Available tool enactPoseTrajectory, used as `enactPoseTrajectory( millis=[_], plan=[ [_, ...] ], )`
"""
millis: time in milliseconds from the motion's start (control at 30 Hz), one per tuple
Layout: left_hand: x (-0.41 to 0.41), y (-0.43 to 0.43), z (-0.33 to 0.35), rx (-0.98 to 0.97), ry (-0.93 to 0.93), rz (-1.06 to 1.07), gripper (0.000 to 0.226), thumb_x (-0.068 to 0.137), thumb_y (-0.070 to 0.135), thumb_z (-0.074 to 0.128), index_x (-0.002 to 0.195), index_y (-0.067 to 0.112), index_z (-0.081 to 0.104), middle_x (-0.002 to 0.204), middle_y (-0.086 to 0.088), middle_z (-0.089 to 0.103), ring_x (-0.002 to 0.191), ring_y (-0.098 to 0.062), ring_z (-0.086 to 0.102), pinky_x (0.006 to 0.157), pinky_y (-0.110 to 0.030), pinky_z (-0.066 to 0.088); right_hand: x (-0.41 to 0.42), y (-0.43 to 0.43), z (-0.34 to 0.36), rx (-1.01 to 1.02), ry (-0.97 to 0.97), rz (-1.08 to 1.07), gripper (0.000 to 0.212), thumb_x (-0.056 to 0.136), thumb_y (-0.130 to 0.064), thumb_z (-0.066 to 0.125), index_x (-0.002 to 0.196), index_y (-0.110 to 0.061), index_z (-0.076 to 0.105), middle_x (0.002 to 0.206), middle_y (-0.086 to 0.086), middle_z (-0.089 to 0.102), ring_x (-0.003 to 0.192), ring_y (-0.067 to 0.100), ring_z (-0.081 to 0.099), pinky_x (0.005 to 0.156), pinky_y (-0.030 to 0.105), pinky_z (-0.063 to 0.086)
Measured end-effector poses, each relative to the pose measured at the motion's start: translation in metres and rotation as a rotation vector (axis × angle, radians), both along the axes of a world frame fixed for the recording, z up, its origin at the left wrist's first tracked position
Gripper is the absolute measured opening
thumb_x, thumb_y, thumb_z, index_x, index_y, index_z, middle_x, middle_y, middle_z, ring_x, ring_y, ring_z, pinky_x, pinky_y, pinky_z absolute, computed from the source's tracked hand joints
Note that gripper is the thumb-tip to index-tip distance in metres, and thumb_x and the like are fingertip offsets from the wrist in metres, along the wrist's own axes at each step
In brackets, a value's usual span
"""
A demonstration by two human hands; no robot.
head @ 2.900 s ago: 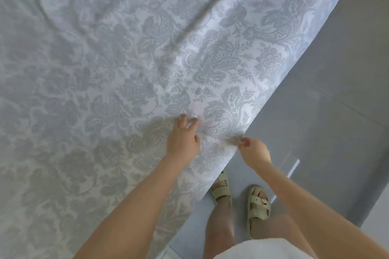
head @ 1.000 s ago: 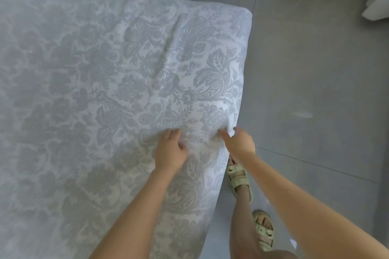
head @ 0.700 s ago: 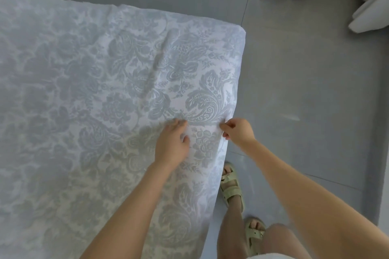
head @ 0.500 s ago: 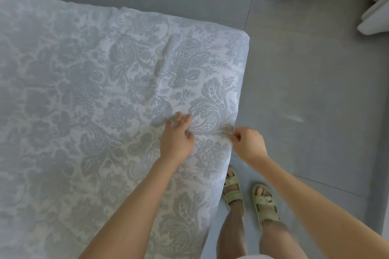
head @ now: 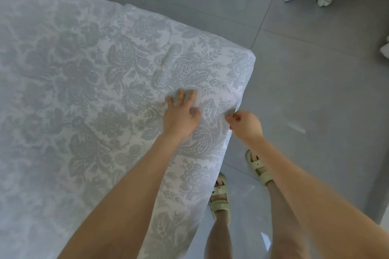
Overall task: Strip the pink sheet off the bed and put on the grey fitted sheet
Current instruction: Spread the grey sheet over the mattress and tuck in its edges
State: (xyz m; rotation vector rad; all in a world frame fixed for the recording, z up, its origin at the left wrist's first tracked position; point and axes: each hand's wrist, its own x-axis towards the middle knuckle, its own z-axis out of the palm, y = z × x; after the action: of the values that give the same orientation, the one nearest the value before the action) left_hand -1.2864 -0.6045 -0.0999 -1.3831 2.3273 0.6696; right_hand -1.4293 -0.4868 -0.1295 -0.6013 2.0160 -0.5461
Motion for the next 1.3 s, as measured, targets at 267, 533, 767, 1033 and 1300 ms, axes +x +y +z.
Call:
enactPoseTrajectory(
  millis=[267, 533, 767, 1033, 1300],
  plan=[
    [-0.061, 0.01, 0.004, 0.03, -0.155, -0.064, 0.058, 0.098, 0.035, 0.027, 0.15, 0.033, 0.0, 0.159, 0.004, -0.011, 0.138, -0.052, -0.008, 0.111, -0.063, 0.011, -0.026, 0.004, 0.006, 0.109, 0.159, 0.332, 0.036, 0.092, -0.011, 0.047, 0.059, -0.011, 0.033, 0.058, 0.003, 0.039, 0.06, 0.024, 0.041, 0.053, 0.029, 0.03],
    [-0.019, 0.018, 0.057, 0.307, 0.185, 0.339, 0.042, 0.102, 0.018, 0.031, 0.142, 0.019, 0.042, 0.152, -0.002, 0.033, 0.138, -0.023, 0.032, 0.11, -0.031, 0.024, -0.016, -0.052, 0.075, 0.269, 0.511, 0.915, 0.015, 0.097, -0.018, 0.045, 0.101, -0.013, 0.059, 0.099, 0.002, 0.062, 0.074, 0.018, 0.049, 0.05, 0.023, 0.034],
    [0.124, 0.089, 0.135, 0.206, 0.267, 1.029, 0.035, 0.101, 0.023, 0.036, 0.132, 0.022, 0.052, 0.141, 0.001, 0.048, 0.121, -0.018, 0.051, 0.094, -0.025, 0.041, 0.095, -0.081, 0.17, -0.088, 0.477, 1.271, 0.025, 0.096, -0.024, 0.046, 0.074, -0.013, 0.049, 0.074, 0.002, 0.052, 0.065, 0.017, 0.052, 0.055, 0.024, 0.037],
    [0.287, 0.252, 0.241, -0.112, 0.363, 1.66, 0.029, 0.096, 0.015, 0.043, 0.118, 0.018, 0.061, 0.125, -0.002, 0.06, 0.096, -0.013, 0.054, 0.078, -0.022, 0.038, 0.261, -0.013, 0.275, -0.363, 0.484, 1.747, 0.042, 0.095, -0.02, 0.045, 0.057, -0.016, 0.028, 0.055, -0.002, 0.029, 0.047, 0.012, 0.027, 0.044, 0.024, 0.022],
    [0.388, 0.494, 0.268, -0.279, 0.37, 2.244, 0.024, 0.093, 0.014, 0.042, 0.103, 0.015, 0.064, 0.099, -0.006, 0.064, 0.089, -0.027, 0.058, 0.068, -0.027, 0.039, 0.406, 0.133, 0.302, -0.413, 0.427, 2.028, 0.043, 0.092, -0.019, 0.048, 0.055, -0.017, 0.026, 0.052, -0.002, 0.026, 0.045, 0.011, 0.023, 0.045, 0.025, 0.017]
  ],
)
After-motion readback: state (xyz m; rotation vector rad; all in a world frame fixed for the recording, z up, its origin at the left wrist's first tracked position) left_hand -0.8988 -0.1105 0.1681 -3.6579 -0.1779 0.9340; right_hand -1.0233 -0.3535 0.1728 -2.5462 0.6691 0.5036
